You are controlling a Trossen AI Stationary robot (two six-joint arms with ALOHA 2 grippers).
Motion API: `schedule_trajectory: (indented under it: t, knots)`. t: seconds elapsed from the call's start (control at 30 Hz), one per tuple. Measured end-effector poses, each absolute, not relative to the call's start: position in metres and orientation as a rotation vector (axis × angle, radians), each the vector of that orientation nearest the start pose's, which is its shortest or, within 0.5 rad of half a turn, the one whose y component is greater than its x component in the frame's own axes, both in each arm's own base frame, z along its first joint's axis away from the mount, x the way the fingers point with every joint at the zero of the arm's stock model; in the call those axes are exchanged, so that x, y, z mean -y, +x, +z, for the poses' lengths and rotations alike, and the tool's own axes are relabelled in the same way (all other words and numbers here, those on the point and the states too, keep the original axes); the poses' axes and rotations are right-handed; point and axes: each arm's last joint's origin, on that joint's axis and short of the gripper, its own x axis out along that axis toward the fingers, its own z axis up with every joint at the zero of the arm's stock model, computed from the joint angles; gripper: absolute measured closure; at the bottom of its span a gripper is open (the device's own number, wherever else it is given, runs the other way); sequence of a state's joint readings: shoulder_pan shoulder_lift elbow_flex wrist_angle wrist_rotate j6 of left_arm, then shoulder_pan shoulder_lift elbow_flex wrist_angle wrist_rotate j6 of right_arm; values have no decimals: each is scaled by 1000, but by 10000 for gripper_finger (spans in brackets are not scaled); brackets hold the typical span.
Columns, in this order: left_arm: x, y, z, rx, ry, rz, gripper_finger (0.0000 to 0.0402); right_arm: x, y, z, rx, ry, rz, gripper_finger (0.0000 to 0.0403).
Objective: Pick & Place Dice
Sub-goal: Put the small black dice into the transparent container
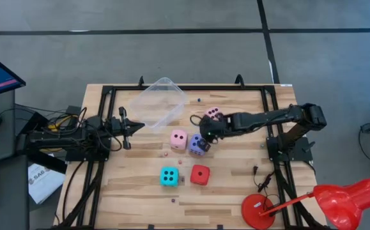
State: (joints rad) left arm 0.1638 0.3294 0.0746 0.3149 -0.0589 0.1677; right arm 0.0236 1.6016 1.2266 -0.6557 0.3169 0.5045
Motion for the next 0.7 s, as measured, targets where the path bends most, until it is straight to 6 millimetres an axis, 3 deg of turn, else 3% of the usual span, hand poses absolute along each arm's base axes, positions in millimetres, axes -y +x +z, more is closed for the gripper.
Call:
schedule_trajectory:
  t: [0.2,0.4,0.7]
  knots:
    - [-21,117,191,41,170,228,399,27,346,274,-687,180,-512,344]
    - [-21,117,191,41,170,227,399,48,362,283,-503,167,-526,344]
    - [-21,117,191,41,170,228,399,70,395,254,-385,113,-539,343]
